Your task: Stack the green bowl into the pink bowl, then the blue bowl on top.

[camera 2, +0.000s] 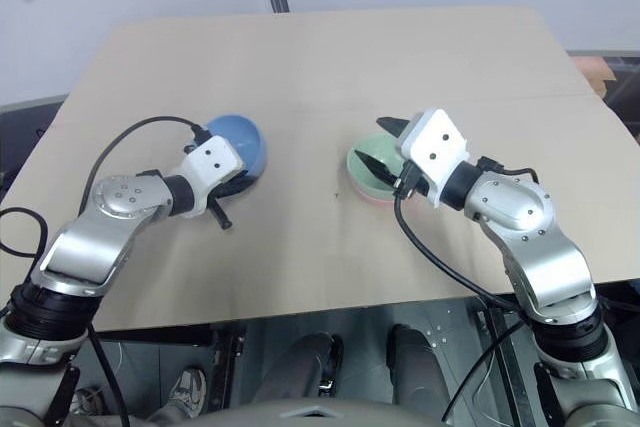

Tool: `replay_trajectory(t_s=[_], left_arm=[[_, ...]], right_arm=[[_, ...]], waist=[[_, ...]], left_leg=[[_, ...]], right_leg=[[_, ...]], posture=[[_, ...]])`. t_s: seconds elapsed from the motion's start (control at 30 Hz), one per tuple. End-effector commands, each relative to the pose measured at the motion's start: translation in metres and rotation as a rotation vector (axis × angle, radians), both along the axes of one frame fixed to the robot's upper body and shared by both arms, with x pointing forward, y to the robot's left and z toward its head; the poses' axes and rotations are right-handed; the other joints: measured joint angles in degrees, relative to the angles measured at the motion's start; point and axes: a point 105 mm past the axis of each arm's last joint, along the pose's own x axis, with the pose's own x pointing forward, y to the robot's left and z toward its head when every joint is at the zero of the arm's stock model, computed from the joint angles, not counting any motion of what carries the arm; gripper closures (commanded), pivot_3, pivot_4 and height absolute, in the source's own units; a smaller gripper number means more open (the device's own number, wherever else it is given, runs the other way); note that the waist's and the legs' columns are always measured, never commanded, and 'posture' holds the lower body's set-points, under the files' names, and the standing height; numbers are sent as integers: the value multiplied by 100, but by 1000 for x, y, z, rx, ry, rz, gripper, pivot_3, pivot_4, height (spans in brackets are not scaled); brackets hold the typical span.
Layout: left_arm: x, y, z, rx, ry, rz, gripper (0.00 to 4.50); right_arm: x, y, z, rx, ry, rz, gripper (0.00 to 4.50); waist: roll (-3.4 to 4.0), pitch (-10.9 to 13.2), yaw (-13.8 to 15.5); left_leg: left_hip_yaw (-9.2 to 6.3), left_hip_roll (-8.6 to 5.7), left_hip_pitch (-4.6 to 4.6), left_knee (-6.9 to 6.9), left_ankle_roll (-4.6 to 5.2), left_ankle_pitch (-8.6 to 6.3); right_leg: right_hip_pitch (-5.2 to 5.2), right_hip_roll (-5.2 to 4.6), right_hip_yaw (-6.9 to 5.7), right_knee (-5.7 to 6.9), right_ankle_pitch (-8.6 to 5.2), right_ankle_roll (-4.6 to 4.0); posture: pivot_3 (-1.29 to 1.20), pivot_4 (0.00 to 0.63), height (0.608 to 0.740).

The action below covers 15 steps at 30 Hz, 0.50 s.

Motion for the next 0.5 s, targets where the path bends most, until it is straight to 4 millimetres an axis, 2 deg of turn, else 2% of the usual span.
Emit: replay_trajectory(t_s=[0.03,0.13,0.3,0.5], left_arm=[[-13,-37,46,-73,-140,-260,4473],[-22,-66,64,-138,-174,-447,4473],[-15,-96,73,-123,-156,-645,4473],[-3,-120,74,-71,-141,-845,4473]], right_arm=[[0,-12,12,5,-74,-83,1865],[1,-19,13,11,-99,-146,1865],[-10,-44,8,99,-63,-300,1865],[-63,-72,-34,41,131,-381,1865]], waist=[[-1,0,21],[-2,-1,21],[-3,-2,15],[-3,-3,24]], left_leg=[[-4,-1,-4,3,0,0],[-7,-4,-4,7,-1,0],[-5,-5,-2,7,0,1],[-7,-7,-5,8,2,1]], right_leg=[[0,-2,0,-1,0,0],[4,-4,0,-2,0,0],[5,-1,0,0,0,0],[6,1,-1,0,0,1]], posture=[[0,150,740],[0,150,740],[0,150,740],[0,150,740]])
